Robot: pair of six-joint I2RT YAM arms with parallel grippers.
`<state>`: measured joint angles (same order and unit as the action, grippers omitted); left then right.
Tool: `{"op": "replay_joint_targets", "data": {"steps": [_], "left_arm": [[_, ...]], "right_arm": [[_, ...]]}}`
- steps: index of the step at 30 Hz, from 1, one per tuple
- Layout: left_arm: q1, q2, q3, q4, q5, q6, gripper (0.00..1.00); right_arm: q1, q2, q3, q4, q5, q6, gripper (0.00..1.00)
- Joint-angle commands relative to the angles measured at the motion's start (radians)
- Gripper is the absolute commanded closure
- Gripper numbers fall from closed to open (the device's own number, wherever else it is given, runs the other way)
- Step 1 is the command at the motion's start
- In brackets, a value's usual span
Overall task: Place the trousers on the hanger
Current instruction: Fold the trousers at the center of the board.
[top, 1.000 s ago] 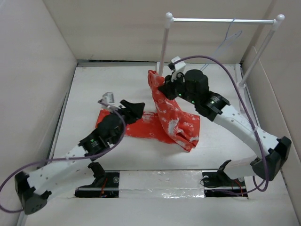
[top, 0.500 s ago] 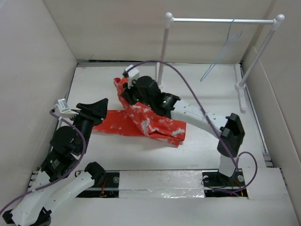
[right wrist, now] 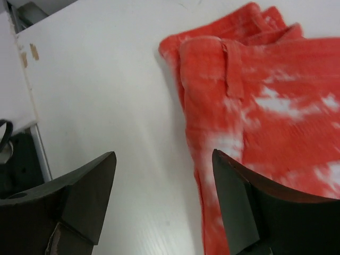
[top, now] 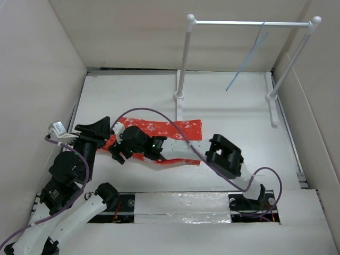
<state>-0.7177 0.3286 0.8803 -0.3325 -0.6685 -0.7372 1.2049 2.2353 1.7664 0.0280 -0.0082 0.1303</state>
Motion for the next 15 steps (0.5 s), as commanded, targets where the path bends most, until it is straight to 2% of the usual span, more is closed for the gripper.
{"op": "replay_joint_targets", "data": {"steps": [1, 2, 4, 5, 7, 8, 9, 10, 13, 15], "left_arm": [[0.004, 0.009, -0.049, 0.024, 0.003, -0.008, 0.56], [0.004, 0.016, -0.069, 0.048, 0.032, -0.013, 0.56], [0.004, 0.055, -0.127, 0.082, 0.065, -0.025, 0.56], [0.004, 0.075, -0.150, 0.102, 0.108, -0.030, 0.56], [0.004, 0.145, -0.217, 0.177, 0.153, -0.037, 0.56], [0.004, 0.176, -0.240, 0.234, 0.199, -0.044, 0.56], [0.004, 0.235, -0.262, 0.269, 0.219, -0.048, 0.56], [0.004, 0.265, -0.302, 0.298, 0.240, -0.056, 0.56], [-0.017, 0.378, -0.371, 0.443, 0.322, -0.056, 0.58], [-0.061, 0.468, -0.382, 0.507, 0.299, -0.053, 0.58]], "right_arm": [[-0.044, -0.278, -0.140, 0.151, 0.039, -0.009, 0.21], [-0.056, -0.279, -0.200, 0.165, 0.054, -0.014, 0.21], [-0.065, -0.432, -0.393, 0.202, 0.114, -0.014, 0.25], [-0.065, -0.532, -0.460, 0.219, 0.143, -0.011, 0.41], [-0.076, -0.620, -0.654, 0.243, 0.224, 0.015, 0.69], [-0.100, -0.693, -0.715, 0.257, 0.240, 0.023, 0.93], [-0.116, -0.724, -0.772, 0.288, 0.253, 0.043, 1.00], [-0.136, -0.750, -0.876, 0.306, 0.249, 0.057, 1.00], [-0.212, -0.815, -0.999, 0.368, 0.211, 0.100, 1.00], [-0.264, -0.836, -1.091, 0.386, 0.217, 0.133, 1.00]]}}
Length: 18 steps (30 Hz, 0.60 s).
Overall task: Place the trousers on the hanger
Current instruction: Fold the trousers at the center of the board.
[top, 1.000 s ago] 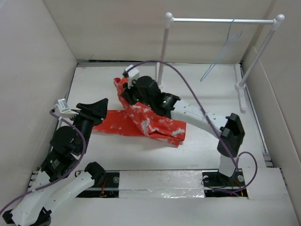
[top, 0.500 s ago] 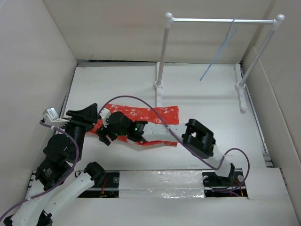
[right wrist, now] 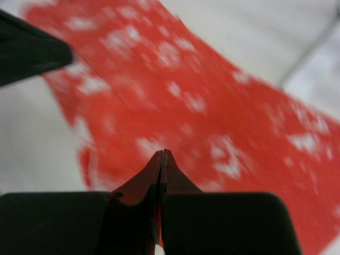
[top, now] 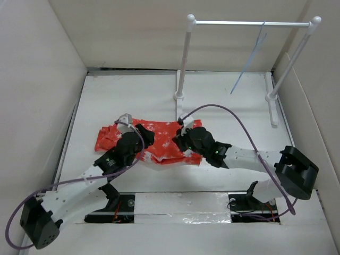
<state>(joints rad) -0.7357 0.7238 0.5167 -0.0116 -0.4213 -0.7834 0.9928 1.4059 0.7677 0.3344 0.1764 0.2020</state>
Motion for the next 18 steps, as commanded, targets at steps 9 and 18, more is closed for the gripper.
{"op": "replay_joint_targets", "data": {"steps": [9, 18], "left_arm": [[-0.300, 0.471, 0.043, 0.328, -0.128, -0.013, 0.58], [-0.309, 0.598, -0.043, 0.466, -0.108, -0.027, 0.59]], "right_arm": [[-0.128, 0.065, -0.480, 0.475, 0.014, 0.256, 1.00], [-0.172, -0.194, -0.412, 0.206, -0.052, 0.150, 1.00]]}}
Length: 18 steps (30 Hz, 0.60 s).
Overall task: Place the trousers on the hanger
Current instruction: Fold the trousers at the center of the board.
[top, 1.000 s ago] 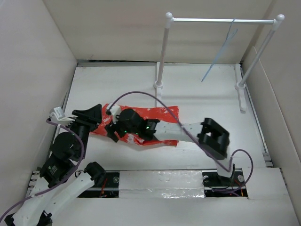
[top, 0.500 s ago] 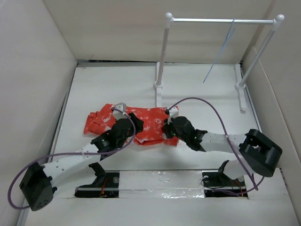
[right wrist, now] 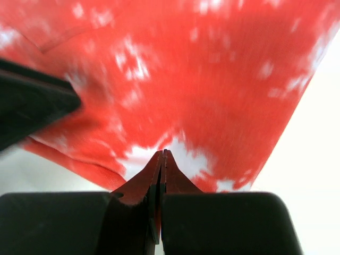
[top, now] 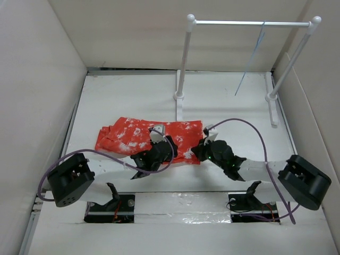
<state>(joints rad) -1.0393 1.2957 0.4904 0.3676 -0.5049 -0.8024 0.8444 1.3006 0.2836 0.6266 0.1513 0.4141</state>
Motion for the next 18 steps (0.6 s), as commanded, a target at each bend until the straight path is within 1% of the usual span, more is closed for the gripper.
{"op": "replay_joint_targets", "data": {"steps": [1, 3, 4, 6, 7, 9, 10, 11, 12, 13, 14, 15, 17, 18], "left_arm": [[-0.005, 0.037, -0.019, 0.088, -0.024, -0.009, 0.59], [-0.005, 0.065, -0.024, 0.108, -0.011, -0.009, 0.59], [-0.005, 0.071, -0.033, 0.123, -0.001, -0.008, 0.60], [-0.005, 0.092, -0.041, 0.160, 0.019, -0.009, 0.60], [-0.005, 0.097, -0.049, 0.168, 0.026, -0.014, 0.60], [-0.015, 0.099, -0.059, 0.201, 0.049, -0.023, 0.61], [-0.015, 0.096, -0.075, 0.214, 0.057, -0.023, 0.61], [-0.015, 0.091, -0.081, 0.234, 0.066, -0.021, 0.62], [-0.015, 0.083, -0.085, 0.238, 0.068, -0.021, 0.62], [-0.015, 0.079, -0.095, 0.240, 0.068, -0.017, 0.62], [-0.015, 0.074, -0.099, 0.241, 0.068, -0.015, 0.62], [-0.015, 0.067, -0.102, 0.244, 0.071, -0.015, 0.62], [-0.015, 0.059, -0.121, 0.248, 0.077, -0.017, 0.62], [-0.015, 0.048, -0.127, 0.248, 0.078, -0.017, 0.62]], "right_arm": [[-0.034, -0.109, 0.095, -0.111, -0.036, -0.080, 1.00], [-0.069, -0.129, 0.152, -0.143, -0.058, -0.122, 1.00], [-0.088, -0.120, 0.169, -0.142, -0.121, -0.127, 1.00], [-0.117, -0.080, 0.222, -0.119, -0.203, -0.133, 1.00], [-0.126, -0.028, 0.238, -0.108, -0.249, -0.133, 1.00], [-0.137, 0.035, 0.281, -0.059, -0.285, -0.133, 1.00], [-0.146, 0.104, 0.295, -0.048, -0.312, -0.135, 1.00], [-0.163, 0.139, 0.308, -0.032, -0.328, -0.136, 1.00], [-0.180, 0.175, 0.324, 0.019, -0.349, -0.135, 1.00], [-0.201, 0.210, 0.325, 0.054, -0.404, -0.133, 1.00], [-0.256, 0.273, 0.322, 0.100, -0.418, -0.126, 1.00], [-0.292, 0.302, 0.315, 0.195, -0.423, -0.115, 1.00], [-0.368, 0.365, 0.299, 0.293, -0.501, -0.100, 1.00], [-0.436, 0.431, 0.299, 0.370, -0.522, -0.068, 1.00]]}}
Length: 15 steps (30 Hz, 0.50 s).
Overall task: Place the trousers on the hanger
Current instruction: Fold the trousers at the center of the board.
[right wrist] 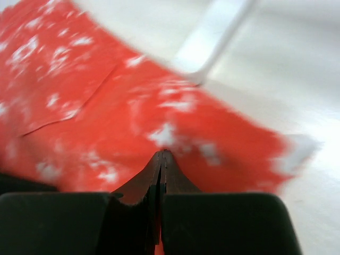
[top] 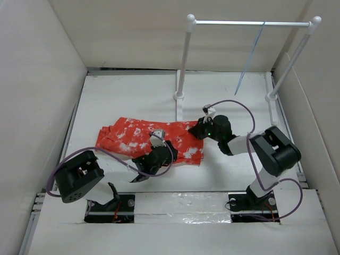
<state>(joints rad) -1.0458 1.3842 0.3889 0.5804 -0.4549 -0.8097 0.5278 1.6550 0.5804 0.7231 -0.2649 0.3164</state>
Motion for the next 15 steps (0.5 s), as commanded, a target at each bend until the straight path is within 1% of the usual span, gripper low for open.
{"op": "replay_joint_targets", "data": {"steps": [1, 3, 6, 9, 11, 13, 14, 15], "left_arm": [[-0.008, -0.045, -0.034, 0.035, 0.032, -0.009, 0.63], [-0.008, -0.059, -0.041, 0.026, 0.028, -0.008, 0.63], [-0.008, -0.080, -0.038, -0.005, 0.021, 0.001, 0.63], [-0.017, -0.118, -0.022, -0.049, 0.004, 0.018, 0.63], [-0.017, -0.151, -0.005, -0.073, -0.007, 0.030, 0.63], [-0.017, -0.210, 0.020, -0.109, -0.016, 0.055, 0.63], [-0.017, -0.233, 0.030, -0.120, -0.025, 0.066, 0.63], [-0.017, -0.278, 0.039, -0.137, -0.030, 0.078, 0.63]], "right_arm": [[-0.149, 0.109, 0.010, 0.304, -0.158, 0.045, 1.00], [-0.201, 0.193, 0.024, 0.381, -0.200, 0.088, 1.00], [-0.210, 0.241, 0.053, 0.384, -0.224, 0.093, 1.00], [-0.210, 0.238, 0.068, 0.365, -0.227, 0.089, 1.00], [-0.210, 0.195, 0.068, 0.345, -0.235, 0.082, 1.00], [-0.210, 0.135, 0.061, 0.268, -0.217, 0.052, 1.00], [-0.197, 0.055, 0.061, 0.225, -0.209, 0.035, 1.00], [-0.187, 0.011, 0.059, 0.149, -0.201, 0.004, 1.00]]}}
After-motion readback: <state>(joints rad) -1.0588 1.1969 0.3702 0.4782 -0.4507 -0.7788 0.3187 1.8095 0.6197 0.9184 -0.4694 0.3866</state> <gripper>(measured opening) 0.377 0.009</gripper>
